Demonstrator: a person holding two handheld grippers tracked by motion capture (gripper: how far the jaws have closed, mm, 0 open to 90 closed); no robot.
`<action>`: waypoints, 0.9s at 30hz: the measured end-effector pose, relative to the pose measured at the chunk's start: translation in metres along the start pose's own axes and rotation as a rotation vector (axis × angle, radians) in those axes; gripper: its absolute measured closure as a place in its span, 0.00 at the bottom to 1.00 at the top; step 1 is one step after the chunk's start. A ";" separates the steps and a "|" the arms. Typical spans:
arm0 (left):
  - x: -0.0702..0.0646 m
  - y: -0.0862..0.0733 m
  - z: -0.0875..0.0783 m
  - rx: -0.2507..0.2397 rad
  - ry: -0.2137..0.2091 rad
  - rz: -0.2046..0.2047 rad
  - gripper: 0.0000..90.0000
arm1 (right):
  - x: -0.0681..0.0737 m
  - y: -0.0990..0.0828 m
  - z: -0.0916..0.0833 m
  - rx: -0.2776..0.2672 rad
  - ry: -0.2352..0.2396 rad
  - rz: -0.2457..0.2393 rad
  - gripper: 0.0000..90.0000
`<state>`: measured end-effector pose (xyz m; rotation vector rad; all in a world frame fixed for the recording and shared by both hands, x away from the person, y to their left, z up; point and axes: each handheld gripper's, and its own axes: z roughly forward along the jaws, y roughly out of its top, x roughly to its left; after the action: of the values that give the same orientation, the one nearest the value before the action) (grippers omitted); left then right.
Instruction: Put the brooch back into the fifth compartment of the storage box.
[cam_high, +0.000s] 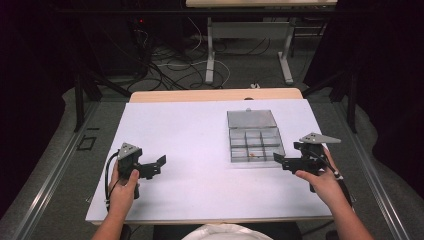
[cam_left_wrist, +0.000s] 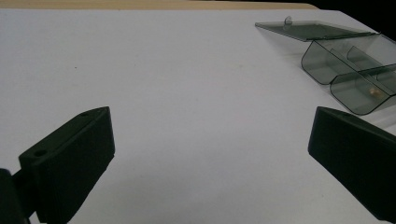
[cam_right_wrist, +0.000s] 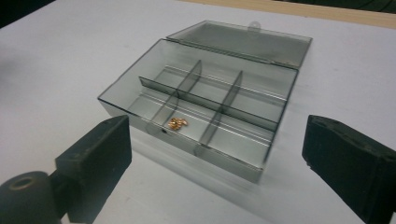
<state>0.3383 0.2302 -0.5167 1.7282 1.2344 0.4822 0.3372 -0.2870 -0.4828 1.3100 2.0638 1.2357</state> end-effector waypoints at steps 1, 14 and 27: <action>0.000 0.000 0.000 -0.001 0.000 -0.001 0.01 | -0.003 -0.001 -0.001 0.005 -0.016 -0.001 0.07; 0.001 0.000 0.000 0.000 0.005 -0.004 0.01 | -0.032 -0.022 -0.009 0.001 -0.103 0.030 0.00; 0.002 -0.001 0.000 0.005 0.005 -0.007 0.01 | -0.056 -0.037 -0.011 -0.037 -0.195 0.111 0.00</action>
<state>0.3391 0.2317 -0.5176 1.7271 1.2454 0.4800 0.3374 -0.3468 -0.5142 1.4827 1.8473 1.1360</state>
